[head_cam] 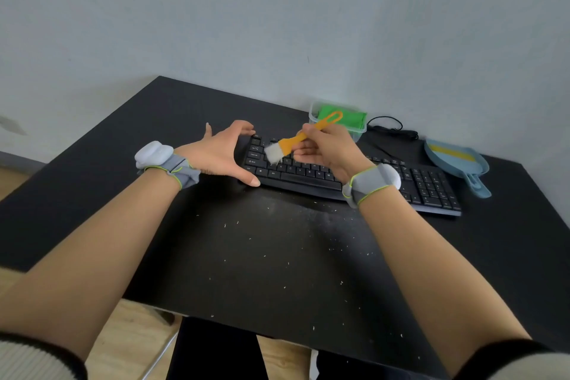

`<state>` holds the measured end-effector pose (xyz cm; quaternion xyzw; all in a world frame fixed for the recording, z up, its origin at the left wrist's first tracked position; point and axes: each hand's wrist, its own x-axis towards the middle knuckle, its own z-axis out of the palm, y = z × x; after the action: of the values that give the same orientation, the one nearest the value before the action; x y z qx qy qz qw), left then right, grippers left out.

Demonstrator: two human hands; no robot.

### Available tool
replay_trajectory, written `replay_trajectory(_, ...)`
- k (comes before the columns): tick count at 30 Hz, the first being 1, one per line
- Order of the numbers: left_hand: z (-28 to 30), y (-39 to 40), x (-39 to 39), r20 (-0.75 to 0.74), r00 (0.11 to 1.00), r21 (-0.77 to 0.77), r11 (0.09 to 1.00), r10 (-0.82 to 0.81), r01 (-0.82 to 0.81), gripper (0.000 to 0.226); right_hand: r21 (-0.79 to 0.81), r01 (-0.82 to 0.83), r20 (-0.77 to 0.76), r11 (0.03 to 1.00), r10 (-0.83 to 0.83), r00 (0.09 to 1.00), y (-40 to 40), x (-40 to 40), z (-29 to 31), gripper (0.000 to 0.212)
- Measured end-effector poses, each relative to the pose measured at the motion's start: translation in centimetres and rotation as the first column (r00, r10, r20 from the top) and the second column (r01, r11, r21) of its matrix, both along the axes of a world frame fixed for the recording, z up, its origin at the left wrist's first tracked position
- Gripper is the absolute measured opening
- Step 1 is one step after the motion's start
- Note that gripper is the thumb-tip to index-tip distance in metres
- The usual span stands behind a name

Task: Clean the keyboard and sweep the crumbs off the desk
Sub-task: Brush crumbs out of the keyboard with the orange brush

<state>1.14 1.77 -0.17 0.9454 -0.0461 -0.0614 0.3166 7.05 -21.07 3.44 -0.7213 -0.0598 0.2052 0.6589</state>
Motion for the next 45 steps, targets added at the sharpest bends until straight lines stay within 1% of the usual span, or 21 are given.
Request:
replay_trajectory(1, 0.0, 0.0, 0.0, -0.003, 1.000, 0.000, 1.000, -0.002, 0.002, 0.117, 0.083, 0.028, -0.054, 0.996, -0.024, 0.998, -0.4, -0.1, 0.0, 0.024)
replay_trajectory(3, 0.1, 0.0, 0.0, -0.008, 1.000, -0.003, 1.000, 0.000, 0.000, 0.117, 0.111, 0.061, -0.030, 0.992, -0.058, 0.998, -1.2, -0.2, 0.2, 0.024)
replay_trajectory(6, 0.2, -0.1, 0.1, -0.021, 1.000, 0.004, 1.000, 0.003, -0.003, 0.119, -0.054, 0.091, 0.171, 0.994, -0.081, 0.982, -2.6, -0.2, 0.9, 0.024)
replay_trajectory(9, 0.3, -0.3, 0.4, -0.025, 1.000, 0.007, 1.000, -0.005, 0.005, 0.124, -0.259, 0.120, 0.351, 0.958, -0.023, 0.936, -4.1, -0.4, 1.4, 0.022)
replay_trajectory(12, 0.5, -0.9, 0.6, -0.012, 1.000, 0.014, 1.000, -0.009, 0.009, 0.129, -0.409, 0.170, 0.453, 0.897, 0.038, 0.890, -4.8, -1.0, 1.6, 0.022)
replay_trajectory(14, 0.5, -1.4, 0.8, -0.002, 1.000, 0.032, 0.999, -0.014, 0.014, 0.130, -0.430, 0.183, 0.451, 0.884, 0.035, 0.892, -4.7, -1.2, 1.2, 0.027)
replay_trajectory(16, 0.4, -1.7, 0.8, 0.000, 1.000, 0.051, 0.999, -0.016, 0.016, 0.129, -0.383, 0.176, 0.383, 0.907, -0.018, 0.923, -4.3, -1.0, 0.5, 0.033)
replay_trajectory(18, 0.4, -1.8, 0.9, -0.003, 1.000, 0.063, 0.998, -0.011, 0.011, 0.127, -0.286, 0.188, 0.290, 0.940, -0.102, 0.952, -3.8, -0.9, -0.3, 0.034)
replay_trajectory(20, 0.5, -1.9, 1.0, -0.009, 1.000, 0.077, 0.997, -0.012, 0.012, 0.127, -0.139, 0.167, 0.155, 0.976, -0.145, 0.977, -3.2, -1.3, -0.6, 0.031)
replay_trajectory(22, 0.7, -1.9, 1.1, -0.013, 1.000, 0.088, 0.996, -0.011, 0.012, 0.127, 0.060, 0.130, -0.015, 0.990, -0.129, 0.992, -2.9, -2.0, -0.3, 0.026)
replay_trajectory(23, 0.7, -1.9, 1.1, -0.013, 1.000, 0.090, 0.996, -0.009, 0.010, 0.127, 0.133, 0.133, -0.061, 0.982, -0.126, 0.990, -3.0, -2.0, 0.0, 0.025)
replay_trajectory(24, 0.7, -2.0, 1.1, -0.010, 1.000, 0.091, 0.996, -0.007, 0.008, 0.127, 0.156, 0.148, -0.057, 0.977, -0.141, 0.988, -3.4, -1.9, 0.3, 0.025)
replay_trajectory(25, 0.8, -2.1, 1.2, -0.007, 1.000, 0.091, 0.996, -0.005, 0.005, 0.126, 0.126, 0.169, -0.009, 0.977, -0.169, 0.986, -3.8, -1.6, 0.5, 0.026)
replay_trajectory(27, 0.8, -2.3, 1.2, 0.001, 1.000, 0.097, 0.995, -0.005, 0.005, 0.127, -0.060, 0.229, 0.176, 0.971, -0.216, 0.960, -5.1, -0.9, 0.7, 0.027)
replay_trajectory(28, 0.8, -2.4, 1.2, 0.006, 1.000, 0.100, 0.995, -0.008, 0.007, 0.127, -0.193, 0.268, 0.283, 0.944, -0.208, 0.936, -5.9, -0.5, 0.7, 0.029)
replay_trajectory(30, 0.8, -3.0, 1.3, 0.012, 1.000, 0.105, 0.994, -0.017, 0.016, 0.128, -0.430, 0.343, 0.457, 0.835, -0.127, 0.881, -7.4, 0.0, 0.7, 0.034)
replay_trajectory(32, 0.8, -3.6, 1.5, 0.017, 0.999, 0.112, 0.993, -0.033, 0.031, 0.129, -0.557, 0.394, 0.546, 0.731, -0.036, 0.837, -8.3, 0.1, 0.7, 0.037)
replay_trajectory(34, 0.8, -4.1, 1.7, 0.011, 0.999, 0.124, 0.991, -0.046, 0.044, 0.129, -0.593, 0.409, 0.565, 0.693, -0.003, 0.825, -8.3, -0.3, 0.6, 0.034)
replay_trajectory(40, 0.9, -4.2, 2.1, -0.005, 0.999, 0.156, 0.987, -0.046, 0.046, 0.130, -0.386, 0.340, 0.373, 0.858, -0.193, 0.908, -6.4, -0.4, -0.5, 0.035)
replay_trajectory(43, 1.0, -4.1, 2.0, -0.010, 0.999, 0.162, 0.986, -0.037, 0.038, 0.130, -0.118, 0.236, 0.114, 0.965, -0.223, 0.968, -4.8, -0.9, -0.9, 0.031)
replay_trajectory(45, 1.0, -4.2, 2.0, -0.006, 0.999, 0.164, 0.986, -0.035, 0.035, 0.129, 0.075, 0.190, -0.030, 0.979, -0.188, 0.982, -4.4, -1.6, -0.4, 0.027)
